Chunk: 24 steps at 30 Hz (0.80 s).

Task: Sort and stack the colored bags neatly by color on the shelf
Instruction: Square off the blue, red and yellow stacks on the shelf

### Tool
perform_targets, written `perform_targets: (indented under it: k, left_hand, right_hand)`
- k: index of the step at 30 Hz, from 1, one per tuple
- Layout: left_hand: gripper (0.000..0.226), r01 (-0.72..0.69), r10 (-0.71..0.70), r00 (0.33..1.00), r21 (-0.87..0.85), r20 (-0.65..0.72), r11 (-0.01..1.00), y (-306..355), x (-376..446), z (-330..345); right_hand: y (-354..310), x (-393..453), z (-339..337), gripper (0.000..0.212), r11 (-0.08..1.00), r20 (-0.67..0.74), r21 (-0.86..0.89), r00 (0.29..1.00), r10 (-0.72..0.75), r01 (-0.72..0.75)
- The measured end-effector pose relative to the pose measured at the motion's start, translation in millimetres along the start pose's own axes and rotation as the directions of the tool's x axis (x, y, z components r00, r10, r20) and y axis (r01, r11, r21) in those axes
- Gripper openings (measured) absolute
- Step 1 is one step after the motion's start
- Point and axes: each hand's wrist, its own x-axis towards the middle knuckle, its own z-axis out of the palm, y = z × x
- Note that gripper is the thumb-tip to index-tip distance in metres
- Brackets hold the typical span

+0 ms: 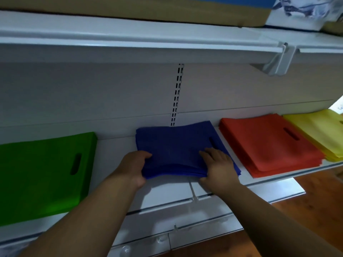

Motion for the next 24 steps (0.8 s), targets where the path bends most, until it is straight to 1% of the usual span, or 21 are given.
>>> perform_targets:
  k: [2, 3, 4, 7, 10, 11, 13, 16, 18, 20, 21, 24]
  left_hand:
    - [0.012, -0.003, 0.003, 1.000, -0.037, 0.013, 0.999, 0, 3, -3]
    - [0.012, 0.000, 0.001, 1.000, -0.047, 0.008, 0.999, 0, 4, -5]
    - [0.011, 0.002, -0.003, 1.000, -0.049, -0.005, 0.999, -2, 4, -6]
    - [0.009, 0.029, -0.032, 0.998, -0.046, -0.059, 0.999, -12, 5, -9]
    - [0.015, 0.023, -0.028, 0.995, -0.058, -0.101, 0.998, -19, 3, -11]
    - [0.018, 0.017, -0.023, 0.994, -0.058, -0.111, 0.998, -21, 3, -13]
    - [0.016, -0.001, -0.006, 0.992, -0.056, -0.126, 0.998, -25, 1, -15]
    - [0.014, -0.034, 0.029, 0.988, -0.028, -0.152, 0.999, -32, -1, -18]
    - [0.017, -0.051, 0.049, 0.986, -0.009, -0.157, 0.999, -32, -3, -17]
    - [0.019, -0.061, 0.063, 0.981, 0.017, -0.184, 0.998, -31, -4, -17]
    - [0.022, -0.062, 0.066, 0.976, 0.028, -0.206, 0.998, -32, -6, -19]
    - [0.030, -0.057, 0.060, 0.971, 0.020, -0.233, 0.998, -38, -11, -25]
  right_hand:
    - [18, -5, -4, 0.065, 0.998, -0.097, -0.030, 0.994, 0.052, -0.055]
    - [26, -6, -6, 0.061, 0.996, -0.132, -0.009, 0.987, 0.092, -0.094]
    - [34, -8, -7, 0.058, 0.990, -0.160, 0.027, 0.977, 0.138, -0.135]
    - [43, -14, -5, 0.056, 0.959, -0.178, 0.175, 0.951, 0.252, -0.222]
    - [51, -15, -5, 0.059, 0.911, -0.131, 0.370, 0.960, 0.247, -0.184]
    - [56, -14, -4, 0.061, 0.897, -0.104, 0.403, 0.964, 0.243, -0.183]
    - [62, -14, -6, 0.062, 0.877, -0.066, 0.451, 0.973, 0.219, -0.167]
    - [68, -14, -13, 0.051, 0.826, -0.112, 0.557, 0.978, 0.176, -0.085]
    - [71, -13, -13, 0.055, 0.763, -0.070, 0.636, 0.976, 0.205, -0.115]
    - [76, -11, -7, 0.072, 0.709, 0.013, 0.677, 0.967, 0.253, -0.195]
    - [81, -11, -2, 0.077, 0.695, 0.040, 0.688, 0.967, 0.251, -0.209]
    - [97, -9, 3, 0.071, 0.649, 0.078, 0.724, 0.962, 0.262, -0.236]
